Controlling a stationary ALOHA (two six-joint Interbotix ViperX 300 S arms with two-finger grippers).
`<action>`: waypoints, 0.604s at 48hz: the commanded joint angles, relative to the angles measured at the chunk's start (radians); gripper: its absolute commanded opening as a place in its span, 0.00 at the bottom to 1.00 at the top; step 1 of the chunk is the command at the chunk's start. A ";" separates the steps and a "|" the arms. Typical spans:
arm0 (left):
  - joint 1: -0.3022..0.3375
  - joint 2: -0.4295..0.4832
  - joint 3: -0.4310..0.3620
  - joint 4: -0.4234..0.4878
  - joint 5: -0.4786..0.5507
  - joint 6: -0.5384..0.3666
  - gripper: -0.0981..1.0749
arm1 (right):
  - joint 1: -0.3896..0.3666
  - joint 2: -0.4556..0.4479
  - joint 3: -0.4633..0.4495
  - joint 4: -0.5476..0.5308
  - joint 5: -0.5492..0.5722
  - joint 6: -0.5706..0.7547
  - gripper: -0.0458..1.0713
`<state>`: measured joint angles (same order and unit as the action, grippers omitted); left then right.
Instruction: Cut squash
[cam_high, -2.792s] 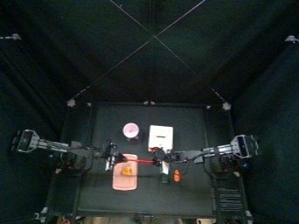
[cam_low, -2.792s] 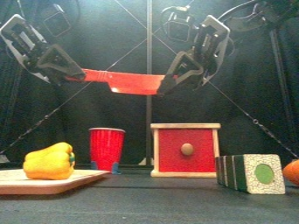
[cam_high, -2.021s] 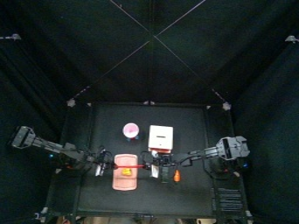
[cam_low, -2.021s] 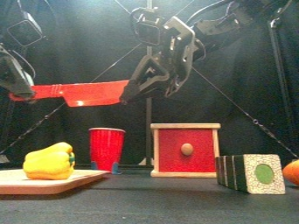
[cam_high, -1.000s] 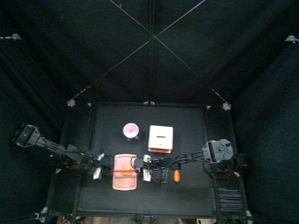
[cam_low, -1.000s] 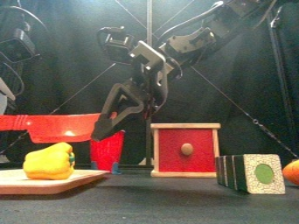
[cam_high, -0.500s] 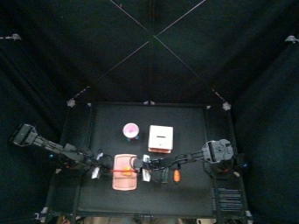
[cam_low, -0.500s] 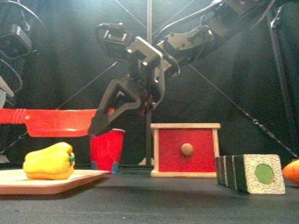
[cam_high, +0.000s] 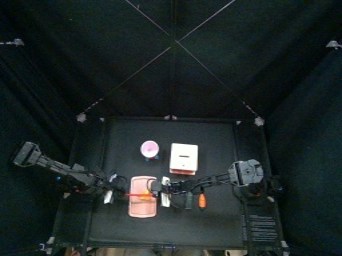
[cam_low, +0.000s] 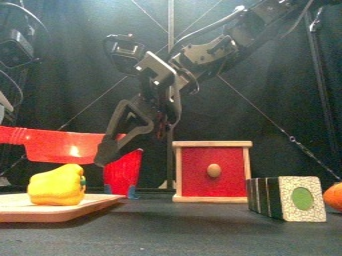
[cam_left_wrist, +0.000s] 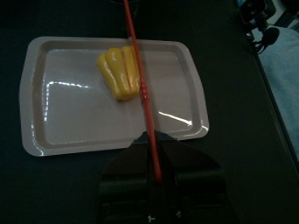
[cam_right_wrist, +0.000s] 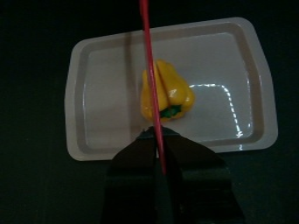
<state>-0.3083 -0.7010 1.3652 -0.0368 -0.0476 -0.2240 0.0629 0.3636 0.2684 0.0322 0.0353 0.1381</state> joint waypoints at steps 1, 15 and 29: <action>0.005 0.000 -0.021 0.005 -0.015 0.003 0.42 | -0.048 -0.023 -0.057 0.002 -0.021 -0.002 0.34; 0.006 0.000 -0.025 0.005 -0.015 0.003 0.42 | -0.049 -0.037 -0.060 -0.002 -0.021 -0.003 0.34; 0.006 0.000 -0.031 0.006 -0.015 0.003 0.42 | -0.064 -0.052 -0.060 -0.002 -0.028 -0.003 0.34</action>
<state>-0.2991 -0.6995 1.3652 -0.0368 -0.0476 -0.2240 0.0491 0.3666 0.2654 0.0322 0.0353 0.1365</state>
